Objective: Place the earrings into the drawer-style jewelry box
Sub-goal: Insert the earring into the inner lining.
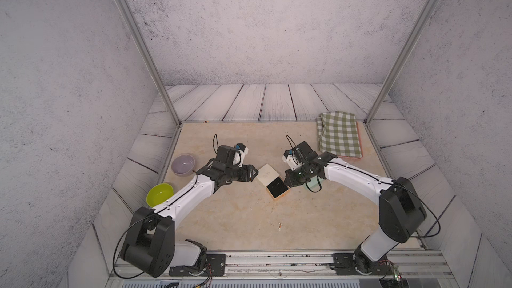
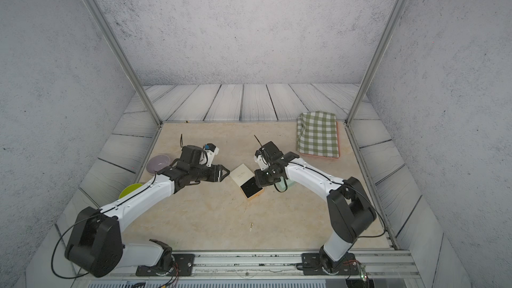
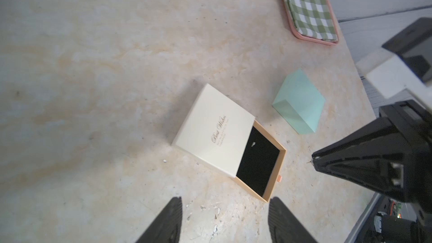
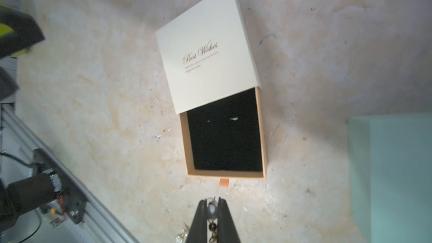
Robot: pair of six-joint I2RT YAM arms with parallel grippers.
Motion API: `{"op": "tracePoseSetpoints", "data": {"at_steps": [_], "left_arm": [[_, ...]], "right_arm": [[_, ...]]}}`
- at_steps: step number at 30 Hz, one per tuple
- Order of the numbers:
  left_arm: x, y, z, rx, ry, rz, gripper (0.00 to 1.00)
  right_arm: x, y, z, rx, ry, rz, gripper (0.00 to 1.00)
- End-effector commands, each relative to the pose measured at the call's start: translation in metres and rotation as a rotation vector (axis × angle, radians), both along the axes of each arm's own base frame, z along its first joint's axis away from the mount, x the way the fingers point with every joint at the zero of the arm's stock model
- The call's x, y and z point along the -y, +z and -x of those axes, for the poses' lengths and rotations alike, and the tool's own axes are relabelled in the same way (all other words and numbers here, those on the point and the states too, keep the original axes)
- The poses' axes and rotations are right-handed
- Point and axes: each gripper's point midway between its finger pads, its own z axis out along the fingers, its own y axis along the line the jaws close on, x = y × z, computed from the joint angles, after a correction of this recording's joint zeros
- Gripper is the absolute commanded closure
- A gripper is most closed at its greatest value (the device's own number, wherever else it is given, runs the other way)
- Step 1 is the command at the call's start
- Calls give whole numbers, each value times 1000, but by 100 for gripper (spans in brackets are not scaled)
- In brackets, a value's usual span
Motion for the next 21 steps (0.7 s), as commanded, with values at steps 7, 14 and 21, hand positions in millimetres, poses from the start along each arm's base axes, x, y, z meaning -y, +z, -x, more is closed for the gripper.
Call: {"op": "tracePoseSetpoints", "data": {"at_steps": [7, 14, 21], "left_arm": [[0, -17, 1, -166, -4, 40, 40], [7, -18, 1, -170, -39, 64, 40], [7, -20, 5, -170, -55, 69, 40]], "right_arm": [[-9, -26, -24, 38, 0, 142, 93], [-14, -39, -30, 28, 5, 157, 93], [-19, -46, -33, 28, 4, 143, 93]]}}
